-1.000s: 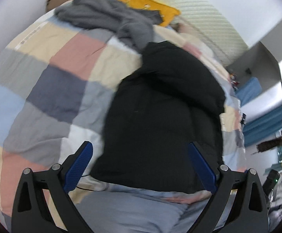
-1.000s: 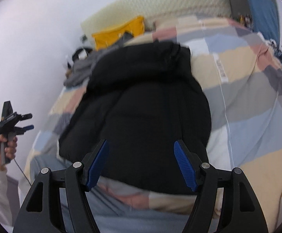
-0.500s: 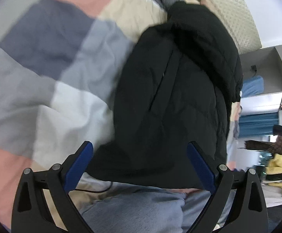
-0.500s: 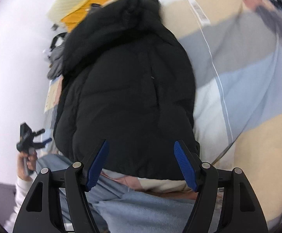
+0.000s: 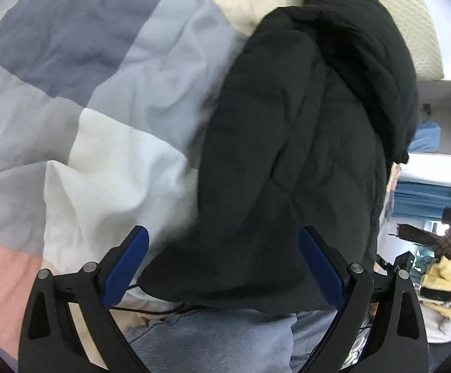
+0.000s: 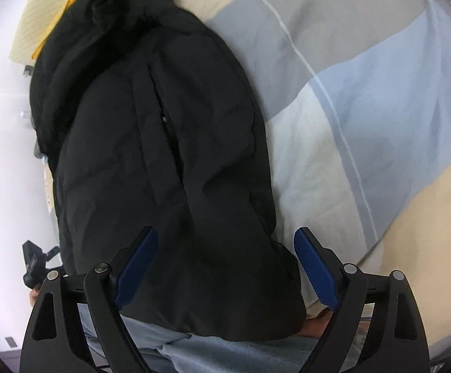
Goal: Fold large clothes
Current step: 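Close both grippers on the jacket hem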
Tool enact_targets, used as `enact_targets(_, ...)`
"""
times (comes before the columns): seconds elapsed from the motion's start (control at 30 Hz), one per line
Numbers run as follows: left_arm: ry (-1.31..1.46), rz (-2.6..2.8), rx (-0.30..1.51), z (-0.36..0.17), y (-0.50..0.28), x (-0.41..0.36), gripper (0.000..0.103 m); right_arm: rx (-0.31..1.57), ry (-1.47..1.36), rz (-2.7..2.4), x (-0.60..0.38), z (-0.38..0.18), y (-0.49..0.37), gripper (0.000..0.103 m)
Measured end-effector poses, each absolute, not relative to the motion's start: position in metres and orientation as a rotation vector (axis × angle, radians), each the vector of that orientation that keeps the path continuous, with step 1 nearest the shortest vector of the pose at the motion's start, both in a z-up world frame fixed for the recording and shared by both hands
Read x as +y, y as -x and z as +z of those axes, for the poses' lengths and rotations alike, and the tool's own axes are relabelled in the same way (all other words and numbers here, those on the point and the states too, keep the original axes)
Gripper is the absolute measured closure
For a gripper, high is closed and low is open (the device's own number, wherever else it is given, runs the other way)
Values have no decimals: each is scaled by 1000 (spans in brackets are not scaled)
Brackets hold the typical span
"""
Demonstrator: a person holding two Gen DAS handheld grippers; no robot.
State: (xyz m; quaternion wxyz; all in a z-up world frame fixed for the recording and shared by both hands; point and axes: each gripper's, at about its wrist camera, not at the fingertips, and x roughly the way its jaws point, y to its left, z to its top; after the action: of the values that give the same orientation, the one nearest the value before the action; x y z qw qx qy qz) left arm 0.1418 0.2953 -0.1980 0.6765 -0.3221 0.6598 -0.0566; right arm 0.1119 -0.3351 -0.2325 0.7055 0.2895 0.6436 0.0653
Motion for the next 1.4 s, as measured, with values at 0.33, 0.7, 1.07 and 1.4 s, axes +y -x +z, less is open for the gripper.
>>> enact_targets(0.33, 801, -226, 1558, -223, -156, 292, 16, 1503, -757, 263, -341, -260, -124, 14)
enact_targets(0.7, 889, -388, 1509, -221, -152, 296, 41, 1375, -834, 452, -335, -238, -120, 12)
enact_targets(1.07, 733, -327, 1648, -230, -157, 281, 38, 1450, -678, 385, -314, -232, -122, 19)
enact_targets(1.4, 604, -446, 1570, -207, -152, 239, 58, 1310, -587, 402, -296, -208, -104, 62)
